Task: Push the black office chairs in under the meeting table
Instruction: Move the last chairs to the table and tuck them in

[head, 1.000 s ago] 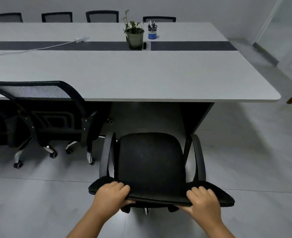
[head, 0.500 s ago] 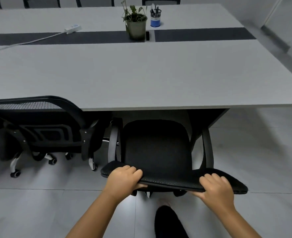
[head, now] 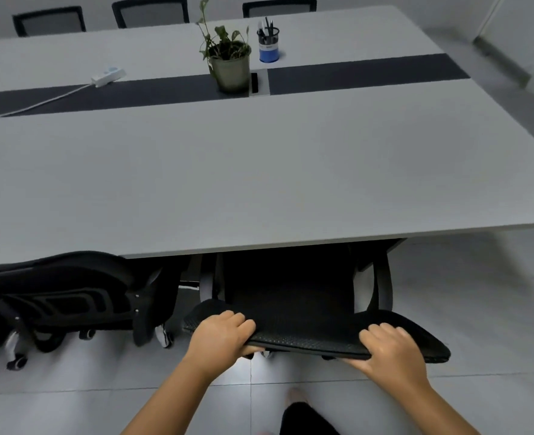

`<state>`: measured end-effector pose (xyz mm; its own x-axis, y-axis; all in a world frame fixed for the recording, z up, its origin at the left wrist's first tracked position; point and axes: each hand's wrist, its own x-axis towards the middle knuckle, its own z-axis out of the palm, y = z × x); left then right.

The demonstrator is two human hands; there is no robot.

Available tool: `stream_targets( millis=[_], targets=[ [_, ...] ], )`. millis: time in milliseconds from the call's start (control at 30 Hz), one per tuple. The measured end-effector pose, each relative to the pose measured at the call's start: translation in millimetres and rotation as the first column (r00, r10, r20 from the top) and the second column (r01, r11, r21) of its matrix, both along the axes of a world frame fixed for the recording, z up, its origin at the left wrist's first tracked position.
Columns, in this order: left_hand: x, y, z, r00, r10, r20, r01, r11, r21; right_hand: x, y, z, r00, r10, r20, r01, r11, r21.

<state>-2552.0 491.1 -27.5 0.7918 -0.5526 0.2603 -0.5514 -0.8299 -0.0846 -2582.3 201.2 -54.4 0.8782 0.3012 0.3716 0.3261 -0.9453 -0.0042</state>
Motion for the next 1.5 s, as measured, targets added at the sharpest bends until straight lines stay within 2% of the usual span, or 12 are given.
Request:
stream_targets(
  millis=[200, 367, 567, 767, 1033, 1167, 1267, 1500],
  targets=[
    [22, -29, -3, 0.997, -0.073, 0.009, 0.074, 0.996, -0.045, 17, -24, 11, 0.997, -0.054, 0.052, 0.053, 0.998, 0.017],
    [48, -62, -4, 0.998, -0.062, 0.027, 0.064, 0.995, -0.075, 43, -54, 11, 0.994, -0.065, 0.087, 0.065, 0.998, 0.000],
    [58, -97, -10, 0.999, -0.043, 0.033, 0.046, 0.993, -0.113, 77, -90, 13, 0.993, -0.030, 0.117, 0.034, 0.999, -0.033],
    [80, -124, -14, 0.996, 0.041, 0.080, -0.027, 0.986, -0.166, 119, -118, 10, 0.993, 0.053, 0.103, -0.054, 0.999, 0.002],
    [119, -134, -3, 0.991, 0.128, 0.032, -0.125, 0.990, -0.061, 166, -125, 8, 0.991, 0.100, 0.088, -0.103, 0.994, 0.037],
    [123, -127, -9, 0.991, 0.119, 0.054, -0.116, 0.991, -0.066, 165, -120, 6, 0.991, 0.114, 0.065, -0.119, 0.991, 0.063],
    [121, -128, -8, 0.993, 0.117, 0.012, -0.117, 0.992, -0.039, 165, -121, 5, 0.990, 0.125, 0.064, -0.129, 0.990, 0.064],
    [119, -128, -4, 0.989, 0.145, -0.010, -0.145, 0.989, -0.041, 161, -117, 12, 0.998, 0.069, -0.007, -0.069, 0.996, 0.055]
  ],
)
